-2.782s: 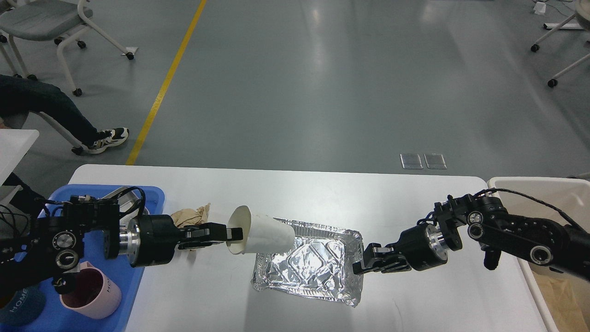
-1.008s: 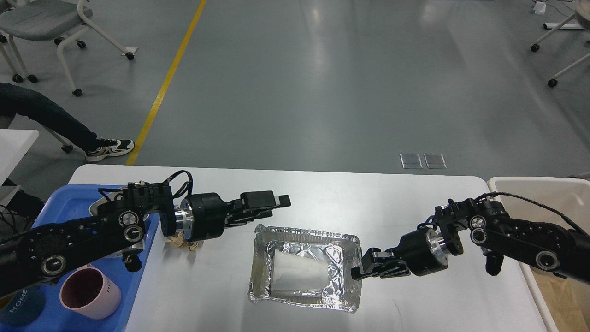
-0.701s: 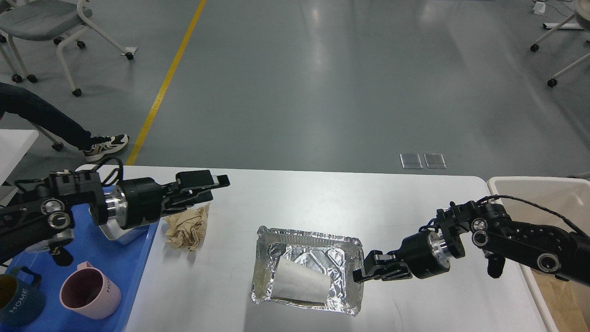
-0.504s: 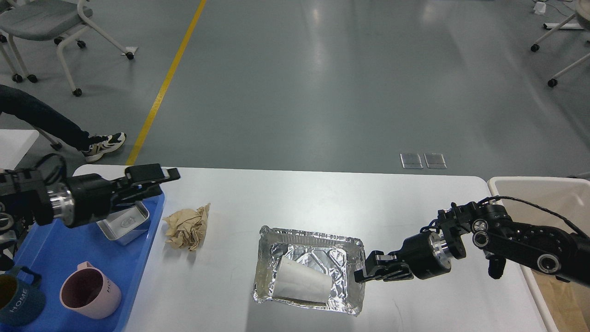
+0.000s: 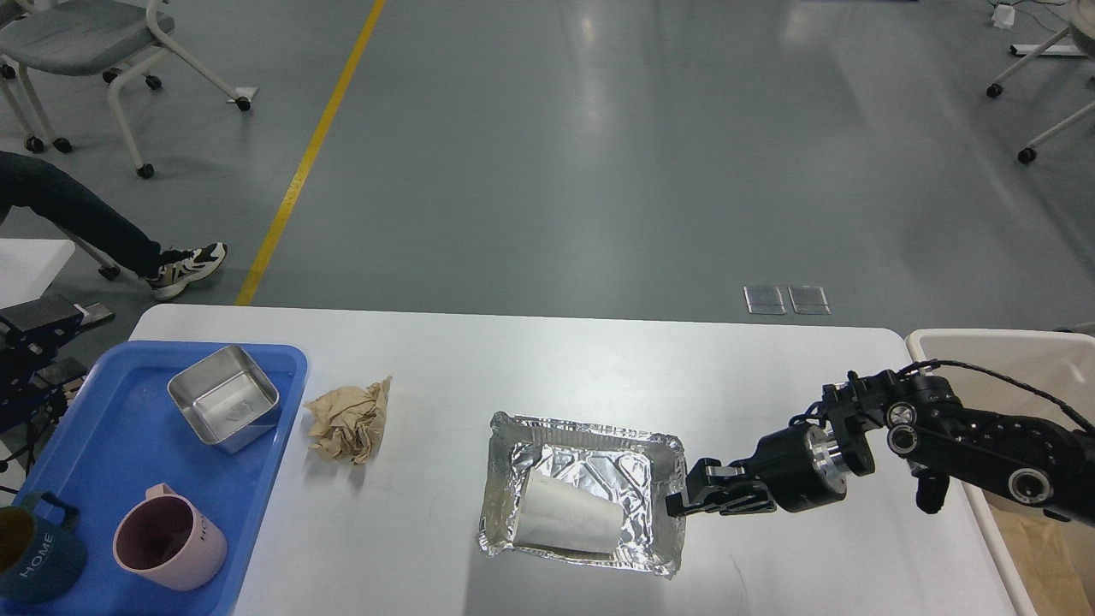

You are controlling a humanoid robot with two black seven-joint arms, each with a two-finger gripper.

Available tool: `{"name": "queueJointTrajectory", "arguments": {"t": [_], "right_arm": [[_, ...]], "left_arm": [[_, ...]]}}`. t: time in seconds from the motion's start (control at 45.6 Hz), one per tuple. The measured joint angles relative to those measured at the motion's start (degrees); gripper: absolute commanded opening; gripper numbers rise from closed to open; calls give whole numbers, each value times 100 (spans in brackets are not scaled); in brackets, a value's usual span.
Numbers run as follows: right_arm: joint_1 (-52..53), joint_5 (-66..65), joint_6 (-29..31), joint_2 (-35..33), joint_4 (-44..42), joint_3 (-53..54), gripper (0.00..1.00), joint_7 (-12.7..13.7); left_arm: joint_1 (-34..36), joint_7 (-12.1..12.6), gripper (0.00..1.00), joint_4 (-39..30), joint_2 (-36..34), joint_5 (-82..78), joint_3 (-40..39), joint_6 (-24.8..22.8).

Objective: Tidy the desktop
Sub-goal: 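Withdraw the left gripper and reach toward the brown paper bag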

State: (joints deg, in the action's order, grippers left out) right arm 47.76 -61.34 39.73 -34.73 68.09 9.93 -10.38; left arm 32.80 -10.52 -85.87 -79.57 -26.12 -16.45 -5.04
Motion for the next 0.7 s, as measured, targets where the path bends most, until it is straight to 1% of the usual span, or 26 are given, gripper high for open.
{"name": "queueJointTrajectory", "arguments": {"t": [0.131,0.241,0.307,0.482,0.701], "right_arm": [[-3,0,0,-253,43,23,0,0],[-10,0,0,-360,64,32,0,-6],[-9,0,0,-376,73,78,0,-8],[-5,0,0,-363,77,150,0,-9],[-5,0,0,-244,82,155,0,-9]], "left_arm": [[-419,-62,80,1,-37,100,20,174],[-711,-257,80,5,18,121,24,296],[-795,-325,80,5,70,128,24,345],[-828,-314,80,3,167,134,-49,587],[-778,-278,80,95,711,-33,-94,652]]}}
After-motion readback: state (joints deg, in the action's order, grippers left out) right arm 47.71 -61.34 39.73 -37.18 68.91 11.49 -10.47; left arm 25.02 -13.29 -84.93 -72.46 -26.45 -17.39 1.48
